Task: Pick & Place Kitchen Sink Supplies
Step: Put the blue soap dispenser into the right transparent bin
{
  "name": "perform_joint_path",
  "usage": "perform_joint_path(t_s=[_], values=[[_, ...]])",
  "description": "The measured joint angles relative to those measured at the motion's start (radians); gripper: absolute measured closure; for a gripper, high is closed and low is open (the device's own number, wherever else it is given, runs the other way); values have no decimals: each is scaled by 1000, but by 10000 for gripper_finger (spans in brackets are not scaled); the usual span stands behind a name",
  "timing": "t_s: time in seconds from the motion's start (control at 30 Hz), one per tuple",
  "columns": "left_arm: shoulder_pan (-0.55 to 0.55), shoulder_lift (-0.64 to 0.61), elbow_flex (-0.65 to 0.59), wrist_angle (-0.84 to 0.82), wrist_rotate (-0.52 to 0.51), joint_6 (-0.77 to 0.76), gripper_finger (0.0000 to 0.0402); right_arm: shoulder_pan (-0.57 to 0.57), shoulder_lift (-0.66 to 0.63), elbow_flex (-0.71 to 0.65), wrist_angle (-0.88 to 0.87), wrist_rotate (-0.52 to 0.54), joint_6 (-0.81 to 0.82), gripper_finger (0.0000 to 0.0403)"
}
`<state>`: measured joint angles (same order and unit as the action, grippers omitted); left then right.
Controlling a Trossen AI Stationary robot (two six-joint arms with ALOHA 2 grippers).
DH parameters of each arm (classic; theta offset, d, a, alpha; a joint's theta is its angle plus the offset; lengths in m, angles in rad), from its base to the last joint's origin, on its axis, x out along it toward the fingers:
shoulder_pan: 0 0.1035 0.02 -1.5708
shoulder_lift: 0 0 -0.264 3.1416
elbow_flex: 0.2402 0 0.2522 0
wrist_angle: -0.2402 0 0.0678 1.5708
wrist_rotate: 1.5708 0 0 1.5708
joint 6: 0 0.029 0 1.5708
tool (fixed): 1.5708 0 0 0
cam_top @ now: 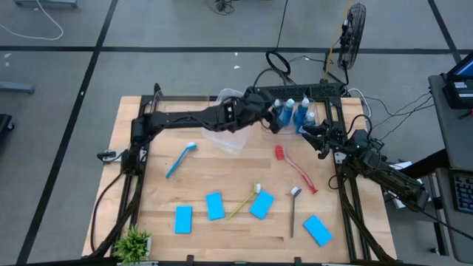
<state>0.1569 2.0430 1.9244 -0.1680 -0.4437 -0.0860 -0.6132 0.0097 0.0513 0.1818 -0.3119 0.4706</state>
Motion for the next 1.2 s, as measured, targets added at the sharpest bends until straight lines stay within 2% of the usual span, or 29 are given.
perform_joint_path(t_s=[0.23,0.93,1.2], values=[[34,10,0,2,-2,-6,267,0,0,0,0,0,0,222],[36,132,0,-19,-20,-6,267,0,9,0,-16,53,14,222],[48,133,0,-25,-19,-1,267,0,11,0,-27,53,15,222]])
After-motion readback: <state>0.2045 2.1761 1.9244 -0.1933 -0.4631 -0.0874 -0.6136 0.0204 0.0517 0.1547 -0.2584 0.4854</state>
